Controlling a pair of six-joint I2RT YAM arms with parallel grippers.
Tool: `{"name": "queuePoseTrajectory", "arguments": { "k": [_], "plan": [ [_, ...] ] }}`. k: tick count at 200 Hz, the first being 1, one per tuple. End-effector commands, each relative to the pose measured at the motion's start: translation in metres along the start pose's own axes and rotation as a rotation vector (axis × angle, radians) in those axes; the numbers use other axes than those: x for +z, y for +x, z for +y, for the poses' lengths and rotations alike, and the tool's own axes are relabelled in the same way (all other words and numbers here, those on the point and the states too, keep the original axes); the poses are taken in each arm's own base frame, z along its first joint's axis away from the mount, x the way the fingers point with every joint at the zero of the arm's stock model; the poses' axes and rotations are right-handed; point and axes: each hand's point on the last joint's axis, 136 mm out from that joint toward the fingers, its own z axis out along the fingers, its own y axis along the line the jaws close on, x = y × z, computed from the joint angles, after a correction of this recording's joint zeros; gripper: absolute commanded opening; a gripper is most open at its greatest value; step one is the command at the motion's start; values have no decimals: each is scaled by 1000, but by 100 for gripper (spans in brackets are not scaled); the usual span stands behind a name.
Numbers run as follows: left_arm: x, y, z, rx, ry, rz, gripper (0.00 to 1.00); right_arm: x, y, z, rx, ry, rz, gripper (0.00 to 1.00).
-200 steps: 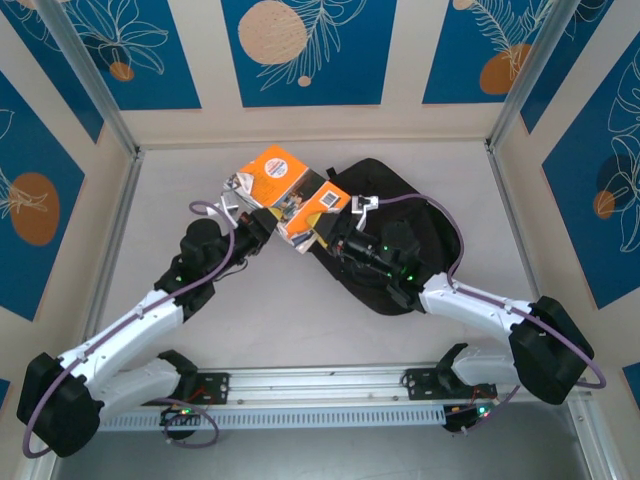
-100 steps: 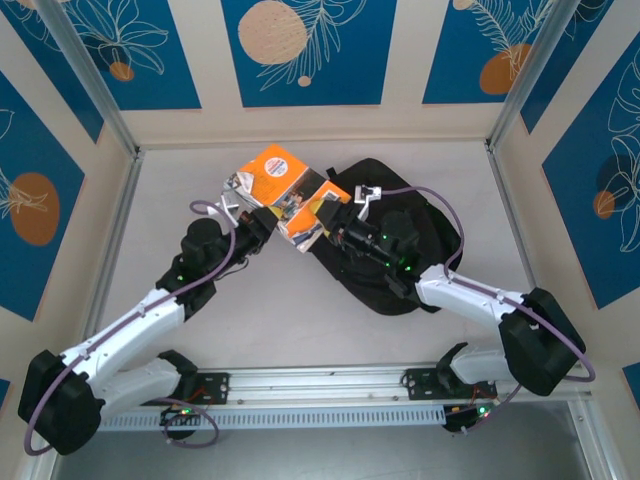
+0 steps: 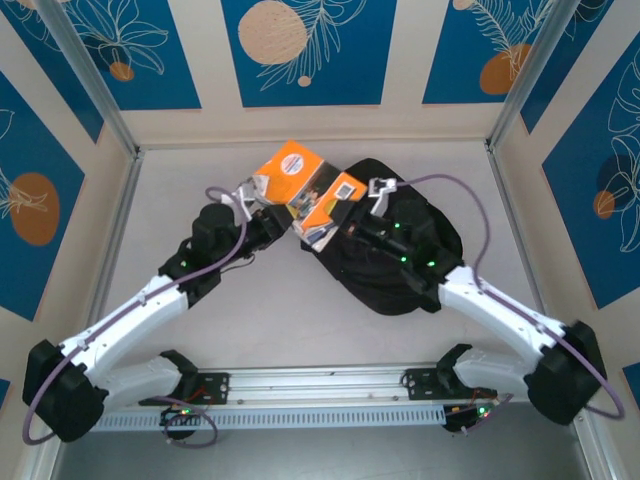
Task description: Pack books, pencil case, and school supplies into a backpack
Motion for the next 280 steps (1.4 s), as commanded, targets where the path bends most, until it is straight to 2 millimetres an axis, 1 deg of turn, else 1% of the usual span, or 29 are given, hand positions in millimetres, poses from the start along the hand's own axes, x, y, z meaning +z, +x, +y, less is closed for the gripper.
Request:
{"name": "queuePoseTrajectory", "arguments": {
  "k": [1,10,23,38,43,53,66,85,94,104,115,138,147,173,183,199,221,237,266,280],
  "plan": [
    [10,29,-9,290,-83,190,51,-47,-41,-10,-223,225,-139,0],
    [19,39,-10,366,-126,254,56,-65,-52,-15,-258,294,-180,0],
    [32,50,-9,450,-182,344,62,-93,-67,-23,-303,414,-249,0],
    [51,66,-6,528,-228,460,65,-125,-83,-25,-369,521,-334,0],
    [57,68,-9,562,-232,483,65,-136,-88,-26,-384,557,-365,0],
    [68,76,-9,644,-251,536,68,-160,-98,-31,-388,641,-439,0],
    [82,81,-9,756,-294,577,69,-187,-107,-35,-396,730,-508,0],
    [100,87,-6,876,-356,621,70,-218,-114,-39,-410,824,-583,0],
    [107,95,-14,896,-333,645,70,-232,-117,-41,-416,873,-621,0],
    [111,110,-26,929,-283,667,71,-247,-121,-43,-425,932,-660,0],
    [113,130,-40,988,-239,687,74,-262,-125,-45,-440,997,-698,0],
    [112,174,-60,1067,-160,758,75,-290,-132,-46,-455,1112,-775,0],
    [112,190,-65,1090,-131,776,76,-297,-133,-47,-449,1136,-801,0],
    [113,234,-72,1158,-75,817,79,-306,-134,-48,-431,1118,-841,0],
    [114,248,-75,1176,-56,827,80,-308,-134,-47,-431,1105,-851,0],
    [118,263,-79,1190,-39,832,81,-308,-133,-48,-428,1094,-846,0],
    [130,275,-78,1211,-61,821,81,-309,-131,-51,-408,1081,-835,0],
    [142,277,-69,1229,-112,791,81,-311,-129,-50,-392,1052,-840,0],
    [167,268,-57,1271,-198,693,77,-312,-126,-45,-382,993,-836,0],
    [175,264,-53,1291,-226,666,70,-314,-125,-42,-386,986,-831,0]
  ]
}}
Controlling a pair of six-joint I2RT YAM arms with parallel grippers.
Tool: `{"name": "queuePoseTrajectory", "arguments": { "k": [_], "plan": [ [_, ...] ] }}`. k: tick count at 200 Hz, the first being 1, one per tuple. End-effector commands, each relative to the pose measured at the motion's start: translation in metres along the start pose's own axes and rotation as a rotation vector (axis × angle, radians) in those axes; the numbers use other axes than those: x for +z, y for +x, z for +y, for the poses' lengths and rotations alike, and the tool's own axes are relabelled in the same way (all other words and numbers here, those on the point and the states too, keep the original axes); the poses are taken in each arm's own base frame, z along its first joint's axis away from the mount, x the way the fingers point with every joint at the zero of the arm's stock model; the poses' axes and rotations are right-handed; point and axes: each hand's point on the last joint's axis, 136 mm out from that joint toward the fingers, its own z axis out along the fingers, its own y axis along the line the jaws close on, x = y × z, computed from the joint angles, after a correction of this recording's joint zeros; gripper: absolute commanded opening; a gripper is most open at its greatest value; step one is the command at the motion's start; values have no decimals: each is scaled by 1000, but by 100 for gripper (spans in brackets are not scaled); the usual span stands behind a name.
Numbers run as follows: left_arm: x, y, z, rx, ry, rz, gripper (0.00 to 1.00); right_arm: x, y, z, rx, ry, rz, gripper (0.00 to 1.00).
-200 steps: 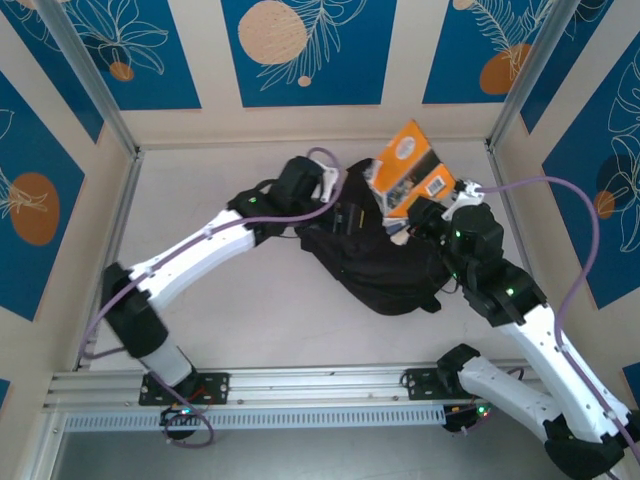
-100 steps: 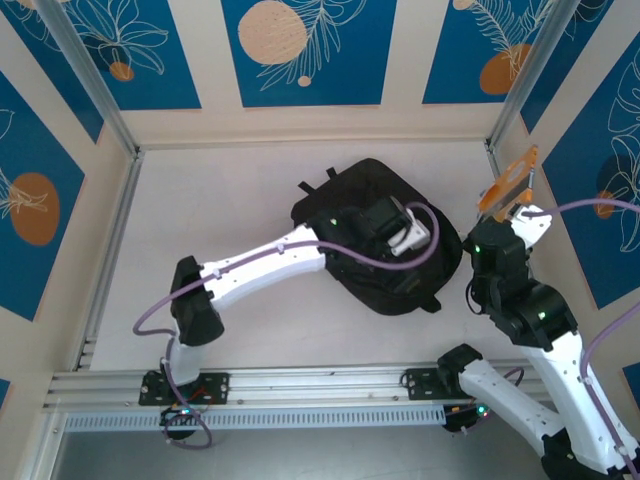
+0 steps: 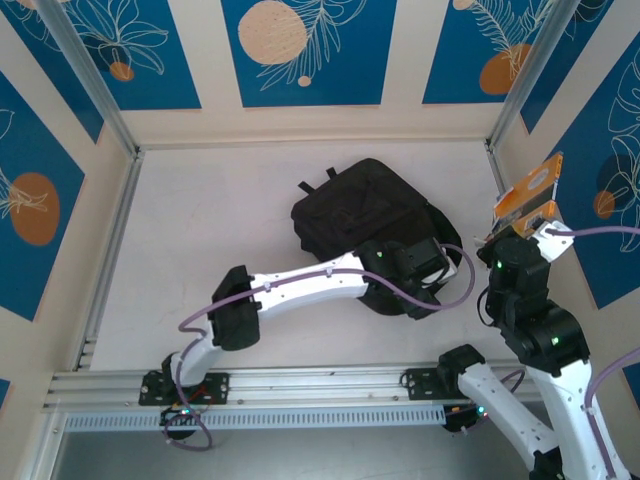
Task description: Pack books, pencil case, and school supplies into a backpack
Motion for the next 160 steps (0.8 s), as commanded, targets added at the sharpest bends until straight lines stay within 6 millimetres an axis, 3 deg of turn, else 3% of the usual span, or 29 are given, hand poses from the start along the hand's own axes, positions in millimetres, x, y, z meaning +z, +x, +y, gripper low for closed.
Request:
{"name": "queuePoseTrajectory", "arguments": {
  "k": [1,25,49,63,94,129,160],
  "plan": [
    [4,-19,19,7,-118,-59,69,-9,-19,4,69,-51,-55,0],
    [17,-15,27,-8,-132,-40,50,-13,-25,3,64,-58,-65,0],
    [19,-12,37,-76,-102,-29,15,-16,-30,4,67,-72,-79,0],
    [12,-15,45,-121,-85,-40,0,-16,-29,6,67,-83,-76,0],
    [-22,-28,70,-232,-38,-115,0,-15,-28,11,61,-106,-69,0],
    [-79,-44,119,-404,-11,-246,0,-16,-27,23,44,-161,-52,0],
    [-129,-50,153,-441,-83,-342,0,-18,-15,38,24,-254,7,0]
  ]
}}
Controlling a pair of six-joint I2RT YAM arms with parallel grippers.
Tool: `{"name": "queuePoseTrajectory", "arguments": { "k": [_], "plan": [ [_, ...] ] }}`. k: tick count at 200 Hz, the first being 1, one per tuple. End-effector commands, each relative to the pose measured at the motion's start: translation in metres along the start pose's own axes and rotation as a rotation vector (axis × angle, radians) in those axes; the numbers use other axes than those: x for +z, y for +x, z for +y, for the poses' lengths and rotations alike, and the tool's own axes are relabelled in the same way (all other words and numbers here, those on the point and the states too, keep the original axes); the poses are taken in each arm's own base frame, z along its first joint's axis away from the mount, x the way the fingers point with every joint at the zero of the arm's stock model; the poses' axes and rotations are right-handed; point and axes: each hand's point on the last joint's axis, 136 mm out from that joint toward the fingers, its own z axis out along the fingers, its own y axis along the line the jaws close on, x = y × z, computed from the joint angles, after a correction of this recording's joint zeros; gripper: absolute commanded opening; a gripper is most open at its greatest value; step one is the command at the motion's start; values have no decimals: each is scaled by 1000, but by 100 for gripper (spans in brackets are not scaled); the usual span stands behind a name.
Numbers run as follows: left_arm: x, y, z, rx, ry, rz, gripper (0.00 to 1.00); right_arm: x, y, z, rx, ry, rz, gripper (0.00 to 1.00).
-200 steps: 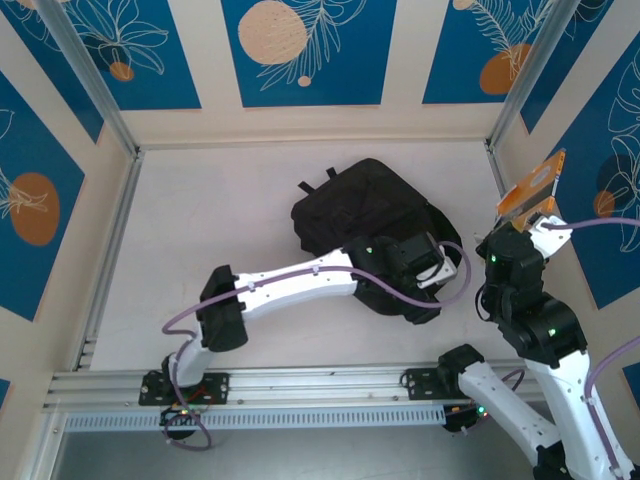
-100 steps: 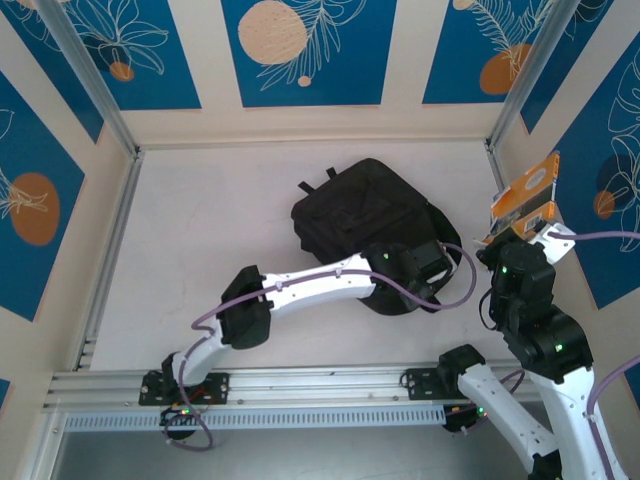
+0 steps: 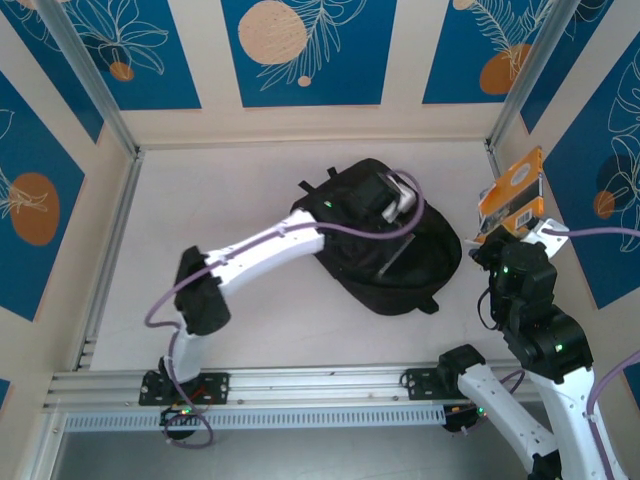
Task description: Pack books, pencil case, and school supplies into a backpack
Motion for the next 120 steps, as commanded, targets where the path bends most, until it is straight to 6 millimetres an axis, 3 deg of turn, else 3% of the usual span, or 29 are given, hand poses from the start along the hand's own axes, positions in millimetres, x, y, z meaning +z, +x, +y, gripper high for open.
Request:
{"name": "queuePoseTrajectory", "arguments": {
  "k": [1,45,120],
  "plan": [
    [-47,-33,15,-55,-13,-120,0,-11,-20,20,49,-125,-46,0],
    [-64,-42,45,-105,-47,-141,0,-14,21,15,104,-138,133,0],
    [-70,-52,60,-158,-36,-173,0,-47,93,37,267,-360,481,0]
  ]
}}
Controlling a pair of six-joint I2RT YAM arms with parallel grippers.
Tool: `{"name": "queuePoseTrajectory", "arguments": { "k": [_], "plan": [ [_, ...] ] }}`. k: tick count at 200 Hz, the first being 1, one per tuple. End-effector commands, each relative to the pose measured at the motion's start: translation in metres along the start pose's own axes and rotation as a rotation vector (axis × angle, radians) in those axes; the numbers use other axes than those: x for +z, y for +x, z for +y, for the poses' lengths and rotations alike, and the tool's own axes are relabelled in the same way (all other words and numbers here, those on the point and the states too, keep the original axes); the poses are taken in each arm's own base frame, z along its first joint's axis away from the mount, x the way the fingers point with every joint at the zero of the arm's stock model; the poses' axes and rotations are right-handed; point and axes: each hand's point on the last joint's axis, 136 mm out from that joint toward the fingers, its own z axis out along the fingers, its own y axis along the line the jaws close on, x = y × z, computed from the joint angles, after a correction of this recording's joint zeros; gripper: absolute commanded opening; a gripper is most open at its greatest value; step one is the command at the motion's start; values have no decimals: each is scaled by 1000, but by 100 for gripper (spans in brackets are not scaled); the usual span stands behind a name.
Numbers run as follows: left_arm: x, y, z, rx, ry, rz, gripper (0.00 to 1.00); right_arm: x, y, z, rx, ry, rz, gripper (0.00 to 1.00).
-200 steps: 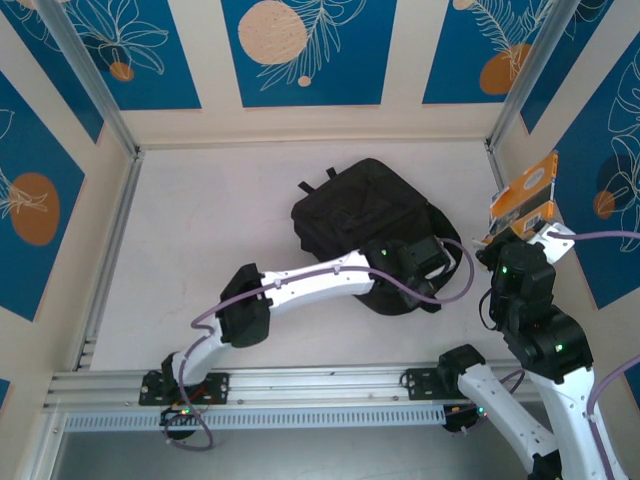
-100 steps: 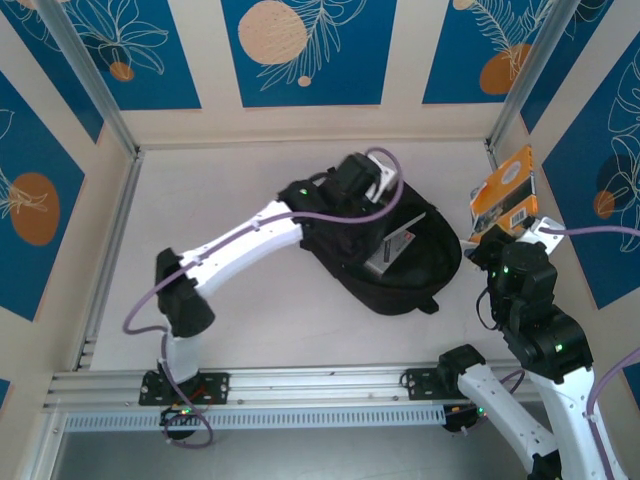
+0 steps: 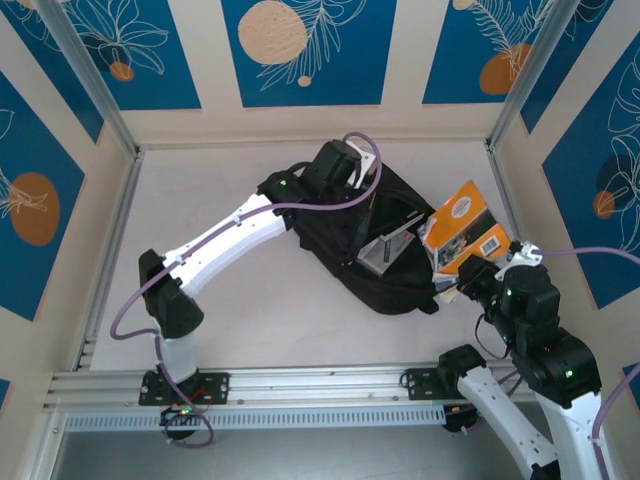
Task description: Pack books, pencil case, and school supplies into a backpack
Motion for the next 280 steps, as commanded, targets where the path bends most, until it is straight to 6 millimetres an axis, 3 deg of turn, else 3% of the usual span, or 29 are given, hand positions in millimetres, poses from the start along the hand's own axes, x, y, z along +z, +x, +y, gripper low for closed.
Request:
{"name": "queuePoseTrajectory", "arguments": {
  "k": [1,42,91,162,219,280],
  "plan": [
    [-13,-18,2,-30,20,-55,0,0,26,16,117,-105,131,0],
    [-29,-30,-1,-17,31,-97,0,15,63,27,264,-212,265,0],
    [-50,-38,-8,-15,78,-131,0,45,85,47,552,-342,363,0],
    [-67,-34,-12,36,103,-136,0,69,48,69,601,-530,243,0],
    [-78,-38,-23,65,159,-144,0,103,24,53,676,-536,77,0],
    [-79,-39,-21,81,145,-129,0,104,6,61,744,-619,41,0]
  ]
}}
